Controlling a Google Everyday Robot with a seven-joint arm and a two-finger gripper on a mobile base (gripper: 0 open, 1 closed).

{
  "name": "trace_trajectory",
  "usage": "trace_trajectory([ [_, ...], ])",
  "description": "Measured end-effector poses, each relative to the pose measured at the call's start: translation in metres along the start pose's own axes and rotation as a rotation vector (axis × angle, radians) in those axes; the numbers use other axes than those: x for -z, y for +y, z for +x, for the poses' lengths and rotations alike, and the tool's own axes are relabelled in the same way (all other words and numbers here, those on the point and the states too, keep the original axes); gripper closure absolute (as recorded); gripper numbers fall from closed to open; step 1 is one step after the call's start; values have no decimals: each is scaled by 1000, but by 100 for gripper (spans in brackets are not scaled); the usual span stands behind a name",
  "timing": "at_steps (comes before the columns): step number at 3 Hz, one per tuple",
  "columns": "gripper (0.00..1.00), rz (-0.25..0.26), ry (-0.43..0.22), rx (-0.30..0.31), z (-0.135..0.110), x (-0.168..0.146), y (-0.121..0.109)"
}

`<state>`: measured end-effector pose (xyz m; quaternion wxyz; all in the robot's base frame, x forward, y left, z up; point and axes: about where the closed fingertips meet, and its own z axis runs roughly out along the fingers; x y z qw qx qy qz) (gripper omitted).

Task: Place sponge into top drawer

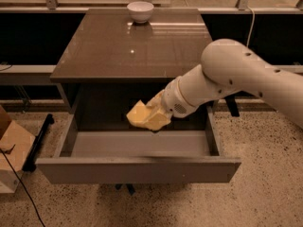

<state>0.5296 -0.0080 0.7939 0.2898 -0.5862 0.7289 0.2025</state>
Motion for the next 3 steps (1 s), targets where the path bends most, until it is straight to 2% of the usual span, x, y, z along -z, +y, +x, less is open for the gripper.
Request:
trace_trajectory([
  [1,100,-38,24,-31,18,-39,4],
  [2,81,-61,36,-66,33,-72,6],
  [3,50,-61,34,-101,42,-106,-5],
])
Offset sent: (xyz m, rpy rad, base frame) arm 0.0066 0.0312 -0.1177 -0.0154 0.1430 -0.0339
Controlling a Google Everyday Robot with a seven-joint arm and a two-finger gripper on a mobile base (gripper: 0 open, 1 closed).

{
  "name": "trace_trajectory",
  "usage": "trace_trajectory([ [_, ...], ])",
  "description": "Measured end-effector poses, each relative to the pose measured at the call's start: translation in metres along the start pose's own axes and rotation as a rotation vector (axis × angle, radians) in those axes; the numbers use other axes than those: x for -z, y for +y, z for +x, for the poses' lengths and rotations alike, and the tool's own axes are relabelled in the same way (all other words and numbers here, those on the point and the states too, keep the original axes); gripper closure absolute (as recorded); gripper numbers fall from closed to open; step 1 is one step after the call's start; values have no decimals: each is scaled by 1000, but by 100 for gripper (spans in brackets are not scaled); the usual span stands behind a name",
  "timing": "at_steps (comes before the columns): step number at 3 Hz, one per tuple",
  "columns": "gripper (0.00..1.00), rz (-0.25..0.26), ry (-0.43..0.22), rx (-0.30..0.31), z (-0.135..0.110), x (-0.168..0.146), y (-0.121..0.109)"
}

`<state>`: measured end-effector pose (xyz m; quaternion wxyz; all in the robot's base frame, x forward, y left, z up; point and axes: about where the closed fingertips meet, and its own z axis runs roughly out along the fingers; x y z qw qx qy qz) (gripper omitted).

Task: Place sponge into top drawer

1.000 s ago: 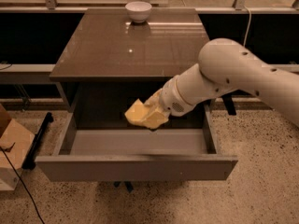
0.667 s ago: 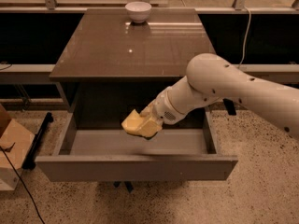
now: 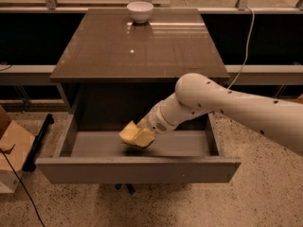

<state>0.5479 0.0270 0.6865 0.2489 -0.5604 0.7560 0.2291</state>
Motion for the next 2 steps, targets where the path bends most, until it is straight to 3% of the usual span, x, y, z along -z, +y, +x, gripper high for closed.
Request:
trace_trajectory([
  [2,4,0,-3,-24,4,-18,-10],
])
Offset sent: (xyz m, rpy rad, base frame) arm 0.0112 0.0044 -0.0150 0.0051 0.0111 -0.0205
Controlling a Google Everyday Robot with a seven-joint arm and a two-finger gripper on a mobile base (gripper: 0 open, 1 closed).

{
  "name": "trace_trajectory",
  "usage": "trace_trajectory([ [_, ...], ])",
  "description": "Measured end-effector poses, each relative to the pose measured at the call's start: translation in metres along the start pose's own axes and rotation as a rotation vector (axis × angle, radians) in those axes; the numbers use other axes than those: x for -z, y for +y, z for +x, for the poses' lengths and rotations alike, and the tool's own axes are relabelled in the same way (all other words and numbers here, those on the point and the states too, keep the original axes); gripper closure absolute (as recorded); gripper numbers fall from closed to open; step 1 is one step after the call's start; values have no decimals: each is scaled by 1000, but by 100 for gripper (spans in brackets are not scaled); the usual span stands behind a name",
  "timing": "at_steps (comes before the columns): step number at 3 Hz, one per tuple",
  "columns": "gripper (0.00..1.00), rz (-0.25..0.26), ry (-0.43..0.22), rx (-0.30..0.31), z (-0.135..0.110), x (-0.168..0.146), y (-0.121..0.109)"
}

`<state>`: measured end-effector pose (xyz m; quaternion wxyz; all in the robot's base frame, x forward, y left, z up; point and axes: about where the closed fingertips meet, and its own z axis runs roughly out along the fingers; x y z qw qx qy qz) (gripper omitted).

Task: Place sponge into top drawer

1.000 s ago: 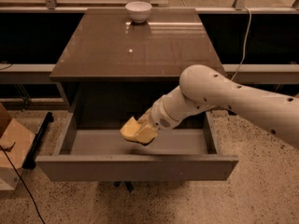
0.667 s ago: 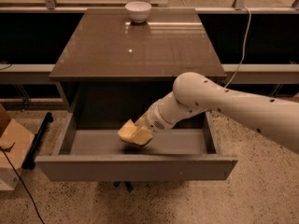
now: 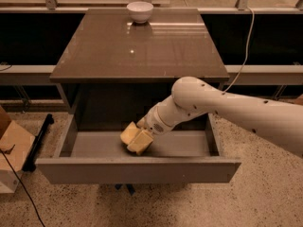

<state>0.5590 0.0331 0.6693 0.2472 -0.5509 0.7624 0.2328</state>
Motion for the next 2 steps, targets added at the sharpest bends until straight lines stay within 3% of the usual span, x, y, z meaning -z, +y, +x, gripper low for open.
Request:
trace_trajectory([
  [2,0,-2,0,1,0,-1,0],
])
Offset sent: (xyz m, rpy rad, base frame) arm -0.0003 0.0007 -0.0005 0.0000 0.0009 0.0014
